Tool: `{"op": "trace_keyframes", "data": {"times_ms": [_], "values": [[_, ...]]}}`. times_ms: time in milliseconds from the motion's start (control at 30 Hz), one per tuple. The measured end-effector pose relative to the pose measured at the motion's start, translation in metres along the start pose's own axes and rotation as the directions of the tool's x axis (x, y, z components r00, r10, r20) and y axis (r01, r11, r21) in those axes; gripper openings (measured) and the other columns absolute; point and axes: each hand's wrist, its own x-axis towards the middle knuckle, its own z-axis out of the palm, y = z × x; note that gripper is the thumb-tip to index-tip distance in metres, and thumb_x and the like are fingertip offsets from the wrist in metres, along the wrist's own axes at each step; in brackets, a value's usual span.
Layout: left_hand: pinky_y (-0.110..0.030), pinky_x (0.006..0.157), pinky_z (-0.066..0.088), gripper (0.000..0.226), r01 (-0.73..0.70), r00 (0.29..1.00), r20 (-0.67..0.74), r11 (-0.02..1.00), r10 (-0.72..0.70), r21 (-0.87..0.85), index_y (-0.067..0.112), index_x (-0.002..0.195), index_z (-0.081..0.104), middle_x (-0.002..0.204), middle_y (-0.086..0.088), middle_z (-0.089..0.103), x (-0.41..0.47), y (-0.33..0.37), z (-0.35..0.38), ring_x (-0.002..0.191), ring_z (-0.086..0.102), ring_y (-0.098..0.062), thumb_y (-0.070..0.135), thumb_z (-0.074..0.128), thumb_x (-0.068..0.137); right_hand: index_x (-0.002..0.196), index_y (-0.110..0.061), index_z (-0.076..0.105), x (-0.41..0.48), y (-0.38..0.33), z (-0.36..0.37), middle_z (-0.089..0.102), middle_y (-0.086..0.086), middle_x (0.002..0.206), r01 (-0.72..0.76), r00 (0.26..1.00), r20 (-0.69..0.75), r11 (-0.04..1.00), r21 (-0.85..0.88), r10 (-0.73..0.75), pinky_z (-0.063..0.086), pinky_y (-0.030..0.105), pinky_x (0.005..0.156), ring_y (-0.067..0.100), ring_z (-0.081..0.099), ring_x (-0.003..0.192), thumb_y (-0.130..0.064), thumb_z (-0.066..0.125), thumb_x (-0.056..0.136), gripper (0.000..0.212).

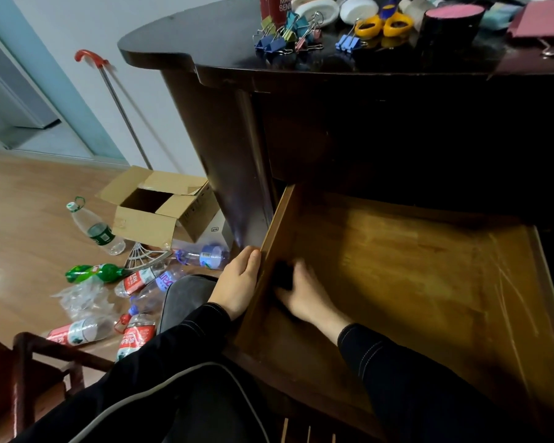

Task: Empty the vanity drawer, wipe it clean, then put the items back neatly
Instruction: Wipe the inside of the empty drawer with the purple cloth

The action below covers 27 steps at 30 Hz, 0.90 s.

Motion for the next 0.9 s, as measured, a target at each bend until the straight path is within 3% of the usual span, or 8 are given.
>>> {"op": "trace_keyframes", "data": {"times_ms": [67,167,233,367,467,600,767,900], "values": [[-0.024,0.098,0.027,0.027,0.012,1.000,0.010,1.000,-0.012,-0.001,0.033,0.124,0.049,0.122,0.010,0.053,0.000,0.000,0.000,0.113,0.048,-0.008,0.043,0.029,0.108,0.154,-0.014,0.024,-0.008,0.002,0.004,0.036,0.015,0.154,0.058,0.998,0.043,0.993,-0.102,-0.054,0.043,0.041,0.108,0.037,0.046,0.136,-0.024,0.070,0.092,0.078],[-0.027,0.103,0.028,0.041,0.044,0.999,0.028,0.999,-0.044,0.000,0.025,0.137,0.049,0.127,0.008,0.053,0.001,0.002,-0.001,0.118,0.049,-0.012,0.045,0.027,0.108,0.146,-0.019,0.040,-0.010,0.003,0.000,0.055,0.007,0.141,0.055,0.997,0.063,0.998,-0.042,-0.052,0.048,0.037,0.103,0.030,0.056,0.129,-0.020,0.074,0.089,0.066],[-0.029,0.101,0.034,0.038,0.021,1.000,0.018,1.000,-0.021,-0.001,0.021,0.128,0.054,0.121,0.004,0.059,-0.001,0.005,-0.001,0.114,0.054,-0.015,0.042,0.029,0.108,0.137,-0.021,0.053,-0.010,-0.003,-0.009,0.063,0.003,0.131,0.028,0.994,0.108,1.000,0.010,-0.029,0.051,0.038,0.102,0.026,0.060,0.122,-0.021,0.078,0.084,0.058],[-0.031,0.091,0.036,0.033,-0.013,1.000,-0.021,1.000,0.013,0.005,0.017,0.113,0.058,0.110,0.001,0.063,-0.004,0.005,0.000,0.103,0.056,-0.015,0.039,0.032,0.108,0.090,-0.024,0.064,-0.015,-0.017,-0.029,0.068,-0.007,0.082,0.124,0.992,-0.029,0.940,0.317,-0.121,0.055,0.028,0.065,0.012,0.067,0.079,-0.034,0.074,0.065,0.029],[-0.024,0.089,0.028,0.037,0.015,0.999,-0.034,1.000,-0.015,0.017,0.018,0.122,0.057,0.112,0.008,0.056,-0.003,0.005,0.000,0.103,0.050,-0.010,0.041,0.032,0.108,0.095,-0.029,0.063,-0.021,-0.017,-0.031,0.069,-0.010,0.084,0.128,0.992,-0.050,0.848,0.515,-0.120,0.048,0.012,0.056,-0.001,0.066,0.075,-0.030,0.076,0.076,0.023],[-0.022,0.091,0.026,0.034,0.024,1.000,-0.021,1.000,-0.023,0.013,0.024,0.122,0.055,0.114,0.009,0.055,-0.003,0.003,0.000,0.105,0.050,-0.008,0.042,0.031,0.108,0.102,-0.024,0.059,-0.021,-0.012,-0.022,0.066,-0.003,0.098,0.040,0.996,0.051,0.890,0.455,-0.071,0.054,0.023,0.070,0.012,0.065,0.089,-0.018,0.073,0.088,0.020],[-0.019,0.094,0.022,0.043,0.041,0.999,-0.034,0.999,-0.041,0.004,0.020,0.136,0.052,0.118,0.012,0.048,-0.002,0.004,0.001,0.109,0.042,-0.004,0.043,0.031,0.108,0.104,-0.033,0.061,-0.019,-0.017,-0.034,0.067,-0.010,0.102,0.052,0.997,0.021,0.821,0.568,-0.077,0.051,0.012,0.057,0.008,0.066,0.093,-0.024,0.079,0.083,0.029],[-0.016,0.089,0.023,0.037,0.031,0.999,-0.037,0.999,-0.031,0.008,0.021,0.129,0.054,0.115,0.012,0.050,-0.002,0.003,0.001,0.095,0.047,0.001,0.042,0.031,0.108,0.106,-0.026,0.059,-0.022,-0.014,-0.024,0.068,-0.003,0.103,0.002,0.996,0.078,0.840,0.542,-0.053,0.051,0.016,0.064,0.011,0.067,0.093,-0.015,0.074,0.087,0.026]]}}
